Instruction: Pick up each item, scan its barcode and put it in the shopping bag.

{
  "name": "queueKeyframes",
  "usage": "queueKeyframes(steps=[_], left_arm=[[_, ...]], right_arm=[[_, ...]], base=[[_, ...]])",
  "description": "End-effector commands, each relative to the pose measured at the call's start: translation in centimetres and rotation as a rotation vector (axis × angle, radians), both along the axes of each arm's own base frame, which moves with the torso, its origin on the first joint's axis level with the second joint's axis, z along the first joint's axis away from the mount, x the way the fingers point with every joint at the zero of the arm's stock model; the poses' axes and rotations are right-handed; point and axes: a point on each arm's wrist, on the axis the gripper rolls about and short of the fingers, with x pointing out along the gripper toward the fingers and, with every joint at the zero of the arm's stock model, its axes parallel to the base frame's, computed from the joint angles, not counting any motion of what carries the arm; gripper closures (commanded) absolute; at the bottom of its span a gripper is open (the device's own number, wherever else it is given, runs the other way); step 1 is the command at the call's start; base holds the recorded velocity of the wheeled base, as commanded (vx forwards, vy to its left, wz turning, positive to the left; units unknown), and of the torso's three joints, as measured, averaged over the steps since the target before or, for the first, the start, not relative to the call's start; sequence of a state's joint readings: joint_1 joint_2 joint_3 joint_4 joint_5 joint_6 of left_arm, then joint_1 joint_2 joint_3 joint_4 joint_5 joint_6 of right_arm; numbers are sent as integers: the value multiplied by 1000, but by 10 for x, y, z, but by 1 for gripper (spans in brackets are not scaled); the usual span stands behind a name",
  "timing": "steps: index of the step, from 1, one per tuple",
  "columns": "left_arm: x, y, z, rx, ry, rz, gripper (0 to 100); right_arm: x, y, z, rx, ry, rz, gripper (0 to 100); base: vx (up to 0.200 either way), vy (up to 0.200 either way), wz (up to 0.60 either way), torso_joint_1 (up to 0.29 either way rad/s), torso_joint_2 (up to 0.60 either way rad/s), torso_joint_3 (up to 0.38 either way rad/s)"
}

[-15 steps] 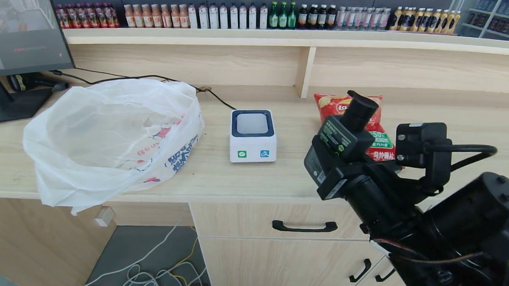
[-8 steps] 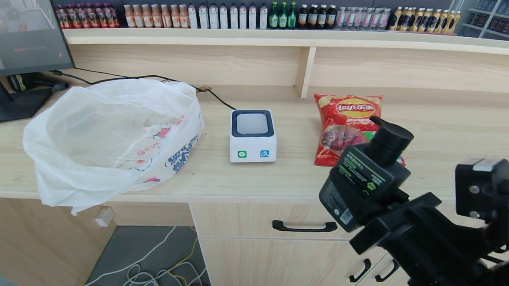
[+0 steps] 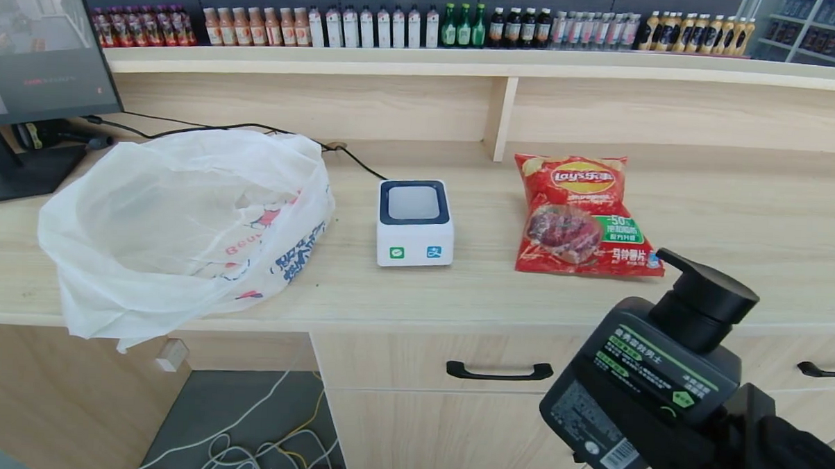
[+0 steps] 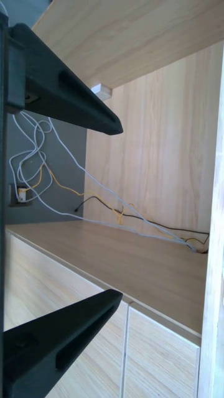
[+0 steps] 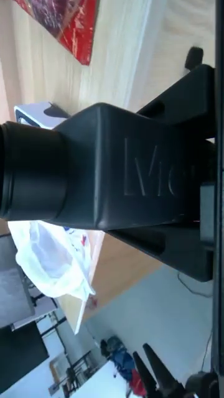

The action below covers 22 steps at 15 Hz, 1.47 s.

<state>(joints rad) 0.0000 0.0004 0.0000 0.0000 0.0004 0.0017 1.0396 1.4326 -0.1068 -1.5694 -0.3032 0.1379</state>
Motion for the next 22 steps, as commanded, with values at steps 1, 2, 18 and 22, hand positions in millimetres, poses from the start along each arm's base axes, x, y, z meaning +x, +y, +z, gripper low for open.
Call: queueKeyframes(steps=[1, 2, 18, 22], left_arm=[[0, 0, 0, 0, 0, 1, 0], [0, 0, 0, 0, 0, 0, 0], [0, 0, 0, 0, 0, 1, 0], [0, 0, 0, 0, 0, 0, 0]], right_arm=[[0, 4, -4, 3, 25, 54, 100], [1, 9, -4, 11, 35, 141, 100], [12, 62, 44, 386, 263, 699, 100], [24, 74, 60, 439, 238, 731, 100]], base=[[0, 0, 0, 0, 0, 0], [0, 0, 0, 0, 0, 0], [0, 0, 0, 0, 0, 0], [0, 0, 0, 0, 0, 0]])
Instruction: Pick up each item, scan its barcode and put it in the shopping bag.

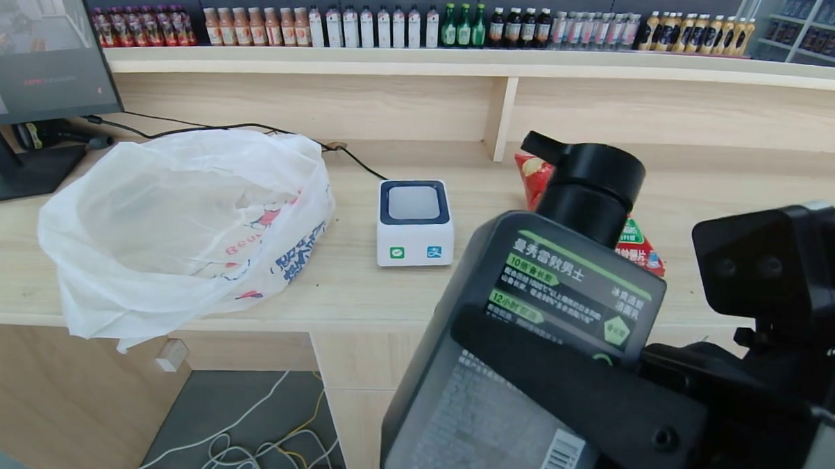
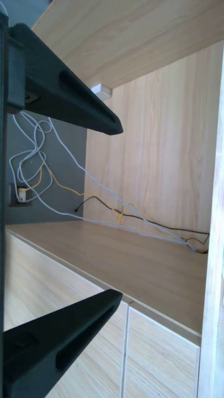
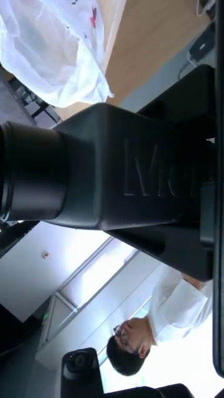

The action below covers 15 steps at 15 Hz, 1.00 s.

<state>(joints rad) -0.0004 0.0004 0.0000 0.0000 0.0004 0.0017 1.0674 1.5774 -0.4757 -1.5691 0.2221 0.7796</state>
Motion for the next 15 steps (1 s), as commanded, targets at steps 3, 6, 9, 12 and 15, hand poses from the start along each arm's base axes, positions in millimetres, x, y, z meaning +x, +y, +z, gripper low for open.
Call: queueKeyframes(steps=[3, 6, 9, 12, 15], left_arm=[[0, 0, 0, 0, 0, 0, 0], [0, 0, 0, 0, 0, 0, 0], [0, 0, 0, 0, 0, 2, 0], [0, 0, 0, 0, 0, 2, 0], [0, 0, 0, -2, 0, -2, 0]], right_arm=[[23, 7, 6, 20, -15, -32, 100], [31, -8, 15, 19, -59, 39, 100], [32, -8, 15, 19, -63, 36, 100], [36, -7, 13, 10, -59, 30, 100], [38, -6, 11, 7, -56, 27, 100]], base=[[0, 0, 0, 0, 0, 0], [0, 0, 0, 0, 0, 0], [0, 0, 0, 0, 0, 0], [0, 0, 0, 0, 0, 0], [0, 0, 0, 0, 0, 0]])
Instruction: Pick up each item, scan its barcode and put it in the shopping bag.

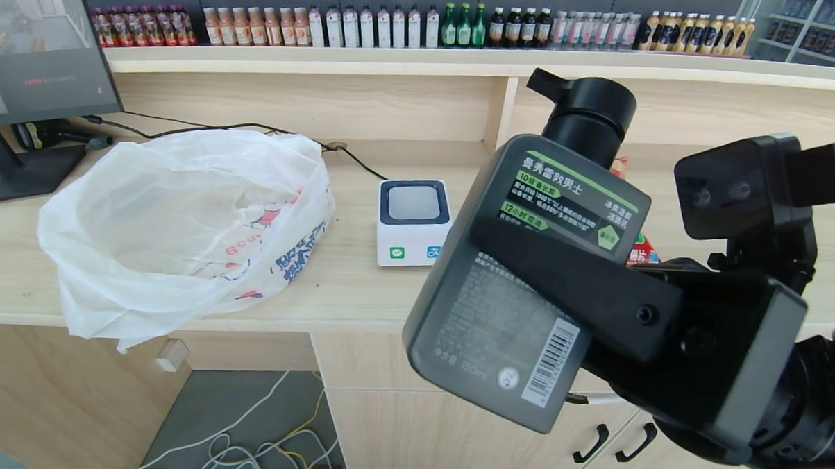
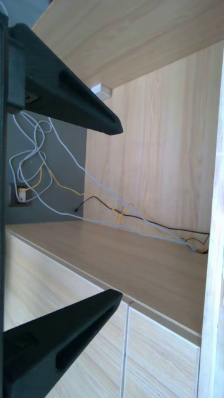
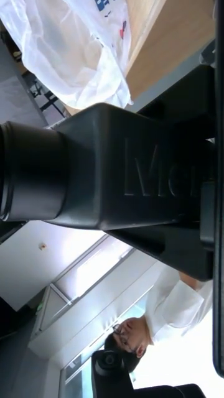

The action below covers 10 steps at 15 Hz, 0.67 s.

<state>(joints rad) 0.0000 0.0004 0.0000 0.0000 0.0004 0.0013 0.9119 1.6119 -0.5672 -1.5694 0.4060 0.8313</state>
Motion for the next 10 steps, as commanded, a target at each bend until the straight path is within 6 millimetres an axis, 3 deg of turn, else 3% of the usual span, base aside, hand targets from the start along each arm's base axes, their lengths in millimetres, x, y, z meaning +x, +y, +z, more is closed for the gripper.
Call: queueKeyframes(steps=[1, 10], left_arm=[[0, 0, 0, 0, 0, 0, 0], [0, 0, 0, 0, 0, 0, 0]], right_arm=[[3, 1, -2, -6, 5, -5, 100], [3, 1, -3, -10, 1, -8, 100]], base=[[0, 0, 0, 0, 0, 0], [0, 0, 0, 0, 0, 0]])
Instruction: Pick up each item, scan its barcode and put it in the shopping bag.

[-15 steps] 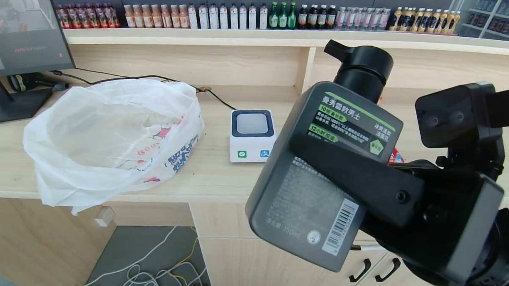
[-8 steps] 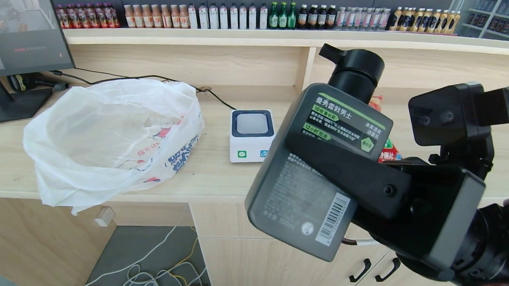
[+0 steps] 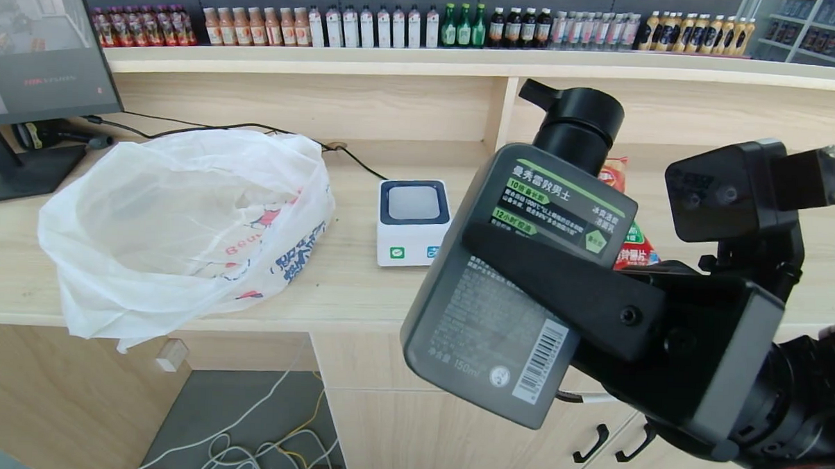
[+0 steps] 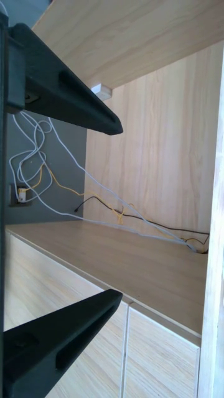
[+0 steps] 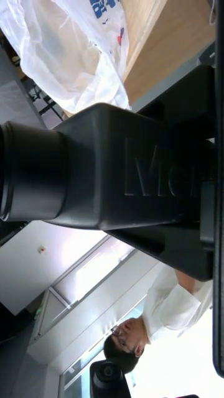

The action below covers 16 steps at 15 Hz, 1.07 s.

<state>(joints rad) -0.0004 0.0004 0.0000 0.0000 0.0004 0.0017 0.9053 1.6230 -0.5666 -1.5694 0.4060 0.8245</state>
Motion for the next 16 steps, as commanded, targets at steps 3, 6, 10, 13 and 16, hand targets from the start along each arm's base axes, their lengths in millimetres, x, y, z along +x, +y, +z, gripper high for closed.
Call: queueKeyframes(steps=[3, 6, 10, 13, 16], left_arm=[[0, 0, 0, 0, 0, 0, 0], [0, 0, 0, 0, 0, 2, 0], [0, 0, 0, -2, 0, 0, 0], [0, 0, 0, 0, 0, 0, 0], [0, 0, 0, 0, 0, 2, 0]], right_arm=[[1, -2, 0, -2, -19, -18, 100], [4, -5, -1, -16, -51, -54, 100], [2, -8, 0, -71, -196, -140, 100], [-14, -28, 3, -264, -249, -213, 100], [-17, -42, 3, -410, -235, -518, 100]], base=[[0, 0, 0, 0, 0, 0], [0, 0, 0, 0, 0, 0], [0, 0, 0, 0, 0, 0], [0, 0, 0, 0, 0, 0], [0, 0, 0, 0, 0, 0]])
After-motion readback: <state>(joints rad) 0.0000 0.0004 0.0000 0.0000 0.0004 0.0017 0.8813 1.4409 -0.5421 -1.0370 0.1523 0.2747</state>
